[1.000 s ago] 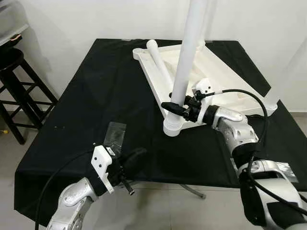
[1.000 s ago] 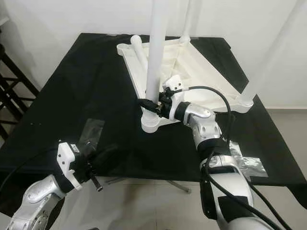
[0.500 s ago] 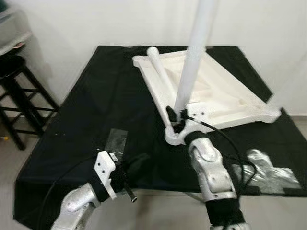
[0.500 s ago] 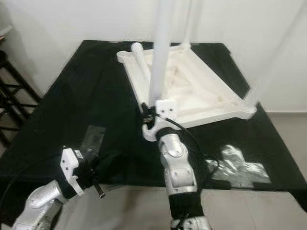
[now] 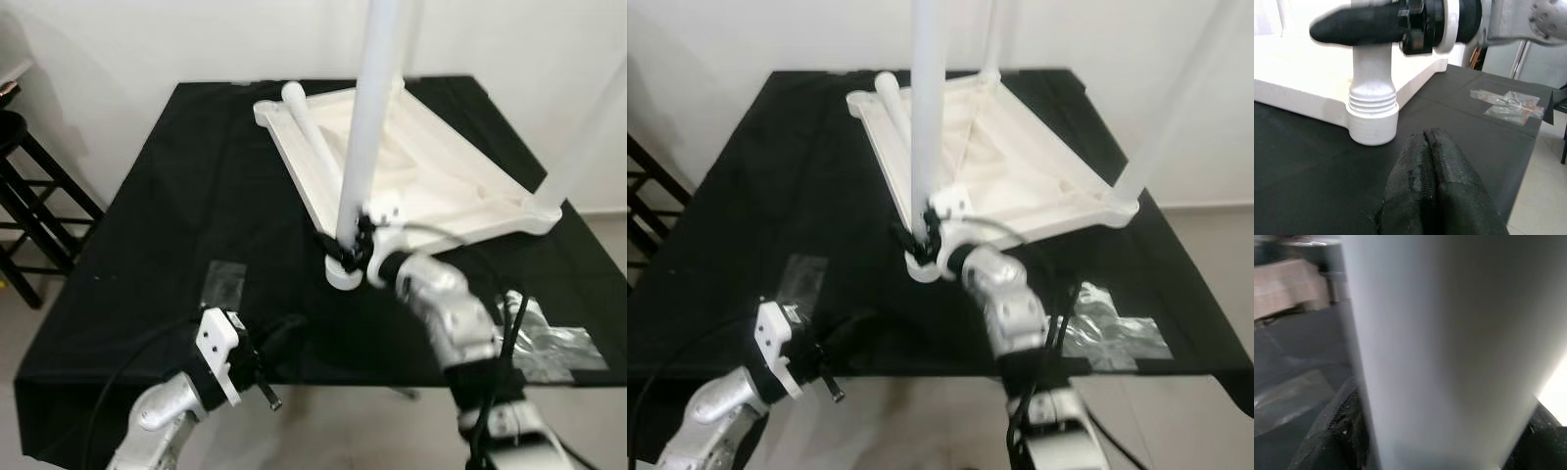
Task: Building children table
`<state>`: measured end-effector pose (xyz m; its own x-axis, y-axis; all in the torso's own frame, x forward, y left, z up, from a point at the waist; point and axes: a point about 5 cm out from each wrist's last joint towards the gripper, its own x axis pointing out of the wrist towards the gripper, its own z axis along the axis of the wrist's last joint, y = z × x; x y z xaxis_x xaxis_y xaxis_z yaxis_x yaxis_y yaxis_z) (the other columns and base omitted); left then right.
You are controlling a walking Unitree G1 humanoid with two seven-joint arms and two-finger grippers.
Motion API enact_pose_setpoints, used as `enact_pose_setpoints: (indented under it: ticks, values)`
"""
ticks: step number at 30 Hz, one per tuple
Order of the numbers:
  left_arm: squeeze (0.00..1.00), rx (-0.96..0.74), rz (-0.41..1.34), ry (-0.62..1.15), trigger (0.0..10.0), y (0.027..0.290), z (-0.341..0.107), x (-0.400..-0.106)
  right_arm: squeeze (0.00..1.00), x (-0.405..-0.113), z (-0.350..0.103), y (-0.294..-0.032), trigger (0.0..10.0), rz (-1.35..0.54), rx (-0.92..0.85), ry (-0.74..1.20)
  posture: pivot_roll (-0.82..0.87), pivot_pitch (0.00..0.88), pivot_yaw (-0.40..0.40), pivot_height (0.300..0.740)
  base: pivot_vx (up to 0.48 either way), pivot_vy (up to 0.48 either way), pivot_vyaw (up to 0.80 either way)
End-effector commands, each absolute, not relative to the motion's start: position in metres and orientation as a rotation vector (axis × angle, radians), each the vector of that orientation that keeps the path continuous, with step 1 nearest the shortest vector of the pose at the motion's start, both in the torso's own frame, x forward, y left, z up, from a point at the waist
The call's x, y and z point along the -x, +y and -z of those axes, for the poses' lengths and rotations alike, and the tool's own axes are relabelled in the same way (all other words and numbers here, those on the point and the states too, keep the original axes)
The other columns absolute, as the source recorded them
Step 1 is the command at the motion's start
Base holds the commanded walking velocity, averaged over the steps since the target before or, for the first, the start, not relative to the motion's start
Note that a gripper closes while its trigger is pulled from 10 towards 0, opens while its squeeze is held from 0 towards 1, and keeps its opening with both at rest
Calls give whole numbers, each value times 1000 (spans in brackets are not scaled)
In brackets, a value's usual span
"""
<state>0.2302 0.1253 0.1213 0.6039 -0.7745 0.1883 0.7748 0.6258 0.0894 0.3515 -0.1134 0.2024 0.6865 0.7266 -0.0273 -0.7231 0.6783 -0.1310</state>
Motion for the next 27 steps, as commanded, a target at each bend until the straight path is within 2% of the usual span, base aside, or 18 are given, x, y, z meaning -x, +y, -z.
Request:
enact_pose_setpoints:
  ticks: [1,6,7,8,21,25,26,27]
  values:
    - [0,8,892,-203,10000,125,-116,-229,0,-349,-199,-112,10000,-931,136,-20,30,116,-11,740,0,0,0]
    - [0,9,889,-203,10000,126,-116,-230,0,-356,-204,-122,10000,-1020,131,-10,33,112,-10,740,0,0,0]
    - [0,10,889,-203,10000,126,-116,-230,0,-359,-205,-125,7686,-1037,128,-4,33,112,-10,740,0,0,0]
    - [0,13,888,-204,10000,126,-116,-230,0,-362,-205,-128,0,-1048,122,6,35,111,-10,740,0,0,0]
    - [0,17,889,-203,10000,126,-117,-230,0,-369,-199,-142,0,-1010,132,23,30,126,-4,740,0,0,0]
    - [0,17,896,-198,10000,127,-117,-228,0,-365,-184,-149,0,-814,161,42,21,136,0,740,0,0,0]
    - [0,17,899,-196,10000,128,-117,-228,0,-364,-175,-147,0,-608,119,50,13,142,3,740,0,0,0]
    - [0,17,899,-196,10000,128,-117,-228,0,-364,-175,-147,0,-608,119,50,13,142,3,740,0,0,0]
